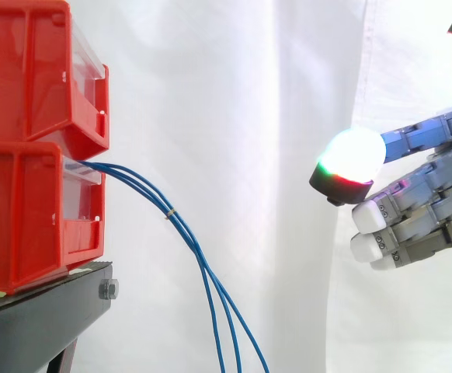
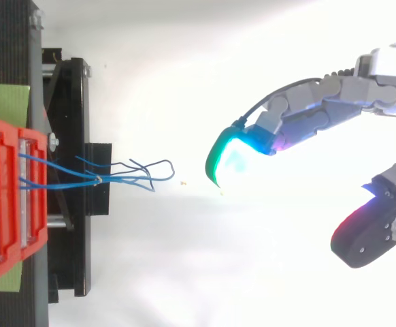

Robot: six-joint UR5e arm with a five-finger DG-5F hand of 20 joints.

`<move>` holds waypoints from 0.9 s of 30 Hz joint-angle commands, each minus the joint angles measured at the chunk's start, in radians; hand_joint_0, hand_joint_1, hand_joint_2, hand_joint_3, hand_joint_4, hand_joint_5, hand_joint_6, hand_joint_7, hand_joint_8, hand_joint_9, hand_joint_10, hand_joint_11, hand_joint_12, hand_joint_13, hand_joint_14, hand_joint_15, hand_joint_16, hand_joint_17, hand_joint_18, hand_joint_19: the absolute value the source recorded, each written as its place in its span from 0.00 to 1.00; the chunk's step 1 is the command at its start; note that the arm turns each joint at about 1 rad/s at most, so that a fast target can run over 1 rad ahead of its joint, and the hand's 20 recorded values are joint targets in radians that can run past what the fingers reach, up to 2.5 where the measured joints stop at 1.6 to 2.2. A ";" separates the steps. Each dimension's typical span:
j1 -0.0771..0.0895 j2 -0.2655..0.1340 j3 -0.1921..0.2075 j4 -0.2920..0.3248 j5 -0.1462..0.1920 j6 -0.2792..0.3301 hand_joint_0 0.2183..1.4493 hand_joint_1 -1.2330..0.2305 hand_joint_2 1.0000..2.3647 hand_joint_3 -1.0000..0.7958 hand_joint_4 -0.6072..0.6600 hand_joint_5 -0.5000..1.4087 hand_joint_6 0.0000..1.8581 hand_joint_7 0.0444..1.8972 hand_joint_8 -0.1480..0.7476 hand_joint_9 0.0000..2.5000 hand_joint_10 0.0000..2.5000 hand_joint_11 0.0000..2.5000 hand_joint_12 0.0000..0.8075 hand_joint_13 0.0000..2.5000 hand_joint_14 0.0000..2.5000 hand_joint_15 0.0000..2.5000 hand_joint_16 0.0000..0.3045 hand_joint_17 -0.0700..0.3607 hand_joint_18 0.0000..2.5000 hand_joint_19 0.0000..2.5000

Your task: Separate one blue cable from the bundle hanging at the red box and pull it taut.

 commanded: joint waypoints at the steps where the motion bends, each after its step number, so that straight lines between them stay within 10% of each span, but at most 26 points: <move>1: 0.011 -0.001 0.000 0.005 0.032 -0.003 0.27 0.32 0.00 0.29 0.68 0.14 0.27 0.39 0.55 0.20 0.00 0.00 0.37 0.18 0.00 0.00 0.09 0.31 0.13 0.00; 27: 0.021 -0.111 0.024 0.103 0.191 -0.032 0.28 0.30 0.00 0.28 0.70 0.15 0.27 0.40 0.55 0.22 0.00 0.03 0.36 0.22 0.00 0.01 0.10 0.33 0.22 0.02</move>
